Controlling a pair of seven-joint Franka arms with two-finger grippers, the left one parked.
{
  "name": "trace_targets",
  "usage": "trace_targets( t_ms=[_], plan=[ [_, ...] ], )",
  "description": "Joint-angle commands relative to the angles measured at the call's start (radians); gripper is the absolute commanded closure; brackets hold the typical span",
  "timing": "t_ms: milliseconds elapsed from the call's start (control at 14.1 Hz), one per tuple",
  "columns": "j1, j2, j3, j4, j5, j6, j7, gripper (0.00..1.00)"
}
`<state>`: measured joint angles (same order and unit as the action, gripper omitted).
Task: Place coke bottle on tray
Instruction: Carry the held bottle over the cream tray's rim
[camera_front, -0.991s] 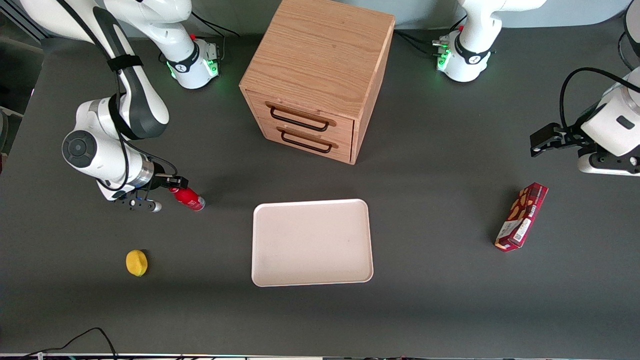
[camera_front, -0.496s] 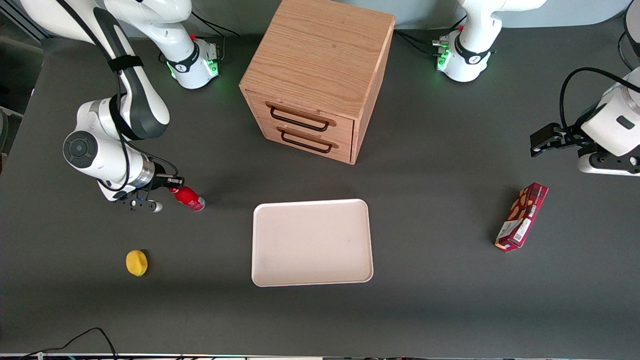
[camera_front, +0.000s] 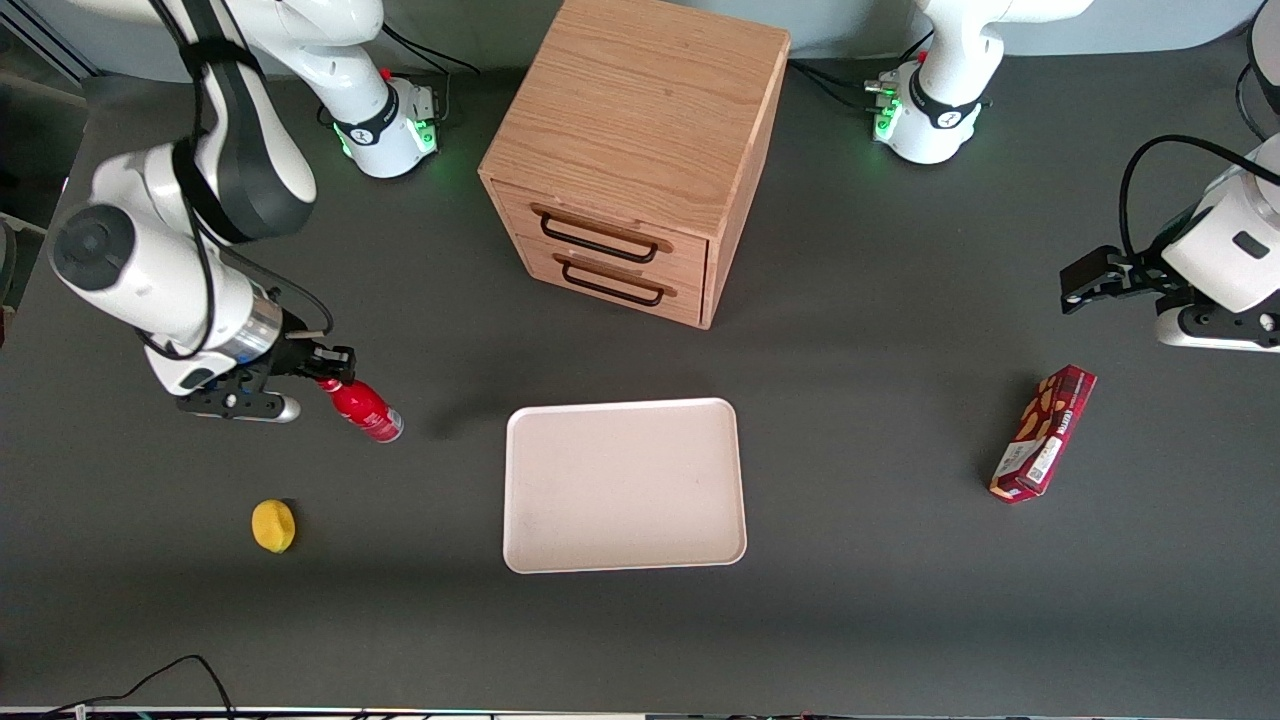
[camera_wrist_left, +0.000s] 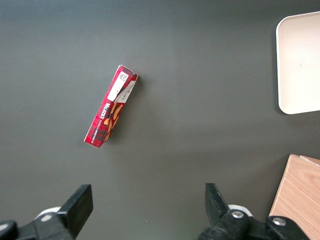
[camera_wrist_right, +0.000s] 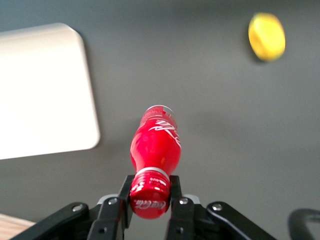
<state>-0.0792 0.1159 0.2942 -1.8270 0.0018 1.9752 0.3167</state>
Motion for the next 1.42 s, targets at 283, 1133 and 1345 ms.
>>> trace_targets(
  t_ms=[283, 1133, 1345],
  plan=[
    [0.122, 0.267, 0.04, 0.453, 0.012, -0.053, 0.082, 1.0],
    [0.297, 0.64, -0.076, 0.696, 0.009, 0.023, 0.11, 1.0],
    [0.3, 0.666, -0.087, 0.698, 0.009, 0.063, 0.108, 1.0]
  ],
)
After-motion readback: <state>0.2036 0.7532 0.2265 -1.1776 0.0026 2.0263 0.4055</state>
